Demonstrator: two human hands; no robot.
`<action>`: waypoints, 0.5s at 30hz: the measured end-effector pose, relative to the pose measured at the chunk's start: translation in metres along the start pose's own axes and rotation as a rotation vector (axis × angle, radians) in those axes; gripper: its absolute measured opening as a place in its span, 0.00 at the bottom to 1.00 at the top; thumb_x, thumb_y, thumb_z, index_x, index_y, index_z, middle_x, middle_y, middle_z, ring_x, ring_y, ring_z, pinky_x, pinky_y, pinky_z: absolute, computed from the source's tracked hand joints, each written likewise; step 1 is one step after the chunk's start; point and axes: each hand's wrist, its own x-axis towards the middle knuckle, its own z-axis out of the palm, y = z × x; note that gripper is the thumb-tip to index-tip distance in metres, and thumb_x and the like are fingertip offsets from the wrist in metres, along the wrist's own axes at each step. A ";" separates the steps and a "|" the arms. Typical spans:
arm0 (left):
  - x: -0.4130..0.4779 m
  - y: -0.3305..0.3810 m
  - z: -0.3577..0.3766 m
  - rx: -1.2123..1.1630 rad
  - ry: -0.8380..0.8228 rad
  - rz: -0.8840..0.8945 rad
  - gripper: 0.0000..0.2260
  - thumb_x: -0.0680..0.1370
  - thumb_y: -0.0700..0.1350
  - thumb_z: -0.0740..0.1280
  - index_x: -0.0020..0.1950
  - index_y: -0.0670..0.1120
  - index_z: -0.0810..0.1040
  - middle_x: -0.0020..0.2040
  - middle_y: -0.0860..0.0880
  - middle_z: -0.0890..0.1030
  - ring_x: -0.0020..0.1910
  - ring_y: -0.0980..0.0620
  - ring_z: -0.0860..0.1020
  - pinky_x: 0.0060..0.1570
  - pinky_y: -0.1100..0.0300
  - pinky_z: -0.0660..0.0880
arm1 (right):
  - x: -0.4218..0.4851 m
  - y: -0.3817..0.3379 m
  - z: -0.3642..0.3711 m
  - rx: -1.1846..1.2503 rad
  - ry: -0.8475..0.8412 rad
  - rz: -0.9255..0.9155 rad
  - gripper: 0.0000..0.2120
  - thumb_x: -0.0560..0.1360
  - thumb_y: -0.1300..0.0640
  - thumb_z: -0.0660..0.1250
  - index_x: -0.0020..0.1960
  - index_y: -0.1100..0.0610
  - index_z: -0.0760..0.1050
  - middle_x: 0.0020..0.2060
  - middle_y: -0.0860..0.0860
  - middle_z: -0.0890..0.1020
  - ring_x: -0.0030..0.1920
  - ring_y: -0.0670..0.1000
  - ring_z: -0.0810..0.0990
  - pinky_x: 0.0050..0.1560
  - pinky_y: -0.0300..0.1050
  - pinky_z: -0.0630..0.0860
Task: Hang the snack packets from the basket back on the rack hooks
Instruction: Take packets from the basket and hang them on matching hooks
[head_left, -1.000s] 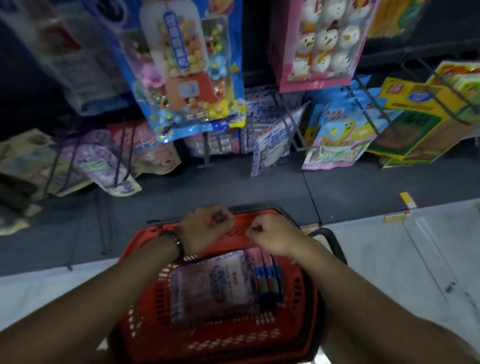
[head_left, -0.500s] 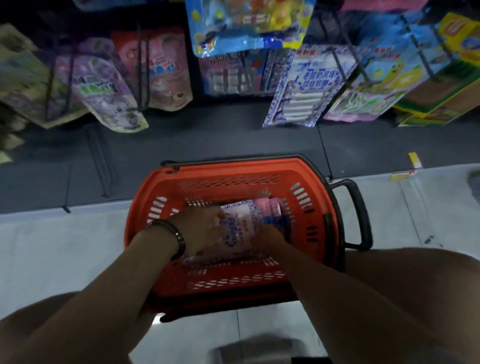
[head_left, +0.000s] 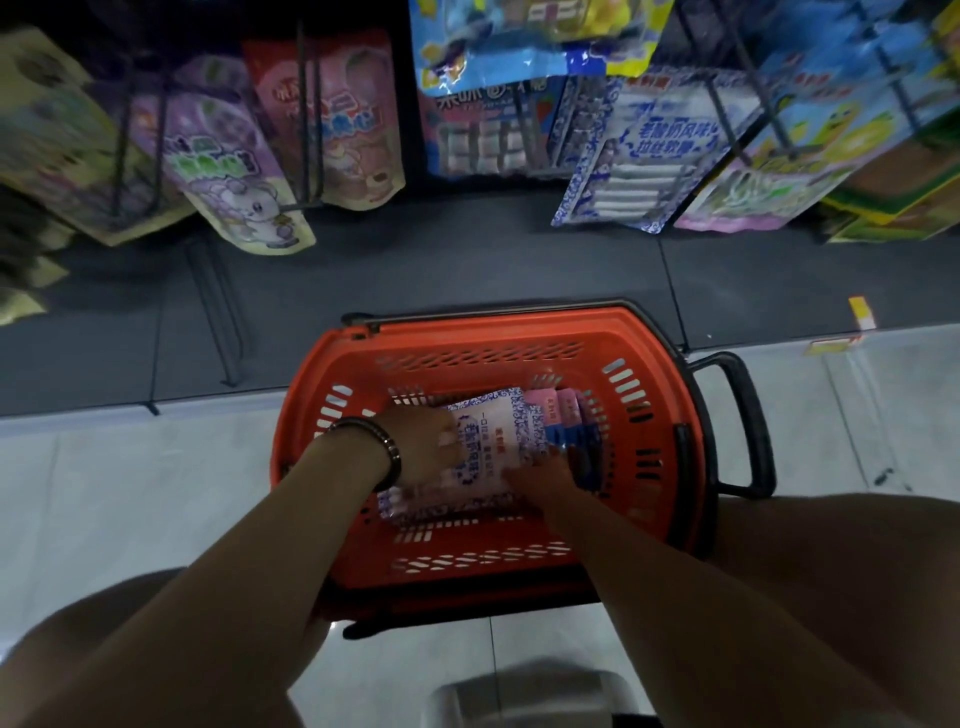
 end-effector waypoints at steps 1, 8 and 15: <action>0.001 0.001 0.000 0.001 0.000 -0.007 0.20 0.85 0.59 0.61 0.72 0.49 0.75 0.71 0.47 0.77 0.68 0.45 0.76 0.66 0.54 0.73 | -0.003 0.000 -0.001 0.030 -0.013 -0.016 0.17 0.79 0.65 0.71 0.67 0.62 0.78 0.55 0.55 0.82 0.54 0.54 0.83 0.50 0.47 0.84; -0.012 -0.006 0.001 -0.106 0.083 -0.055 0.24 0.77 0.62 0.67 0.62 0.45 0.81 0.60 0.45 0.84 0.59 0.44 0.82 0.60 0.51 0.78 | -0.040 -0.028 -0.039 0.081 -0.152 -0.226 0.08 0.79 0.63 0.69 0.55 0.60 0.85 0.49 0.62 0.88 0.49 0.62 0.88 0.55 0.66 0.85; -0.048 -0.024 -0.007 -0.389 0.440 -0.022 0.44 0.69 0.58 0.82 0.80 0.50 0.66 0.76 0.53 0.71 0.73 0.52 0.71 0.73 0.57 0.67 | -0.128 -0.084 -0.120 -0.165 -0.340 -0.460 0.12 0.85 0.62 0.65 0.65 0.51 0.79 0.57 0.53 0.87 0.58 0.56 0.87 0.57 0.60 0.85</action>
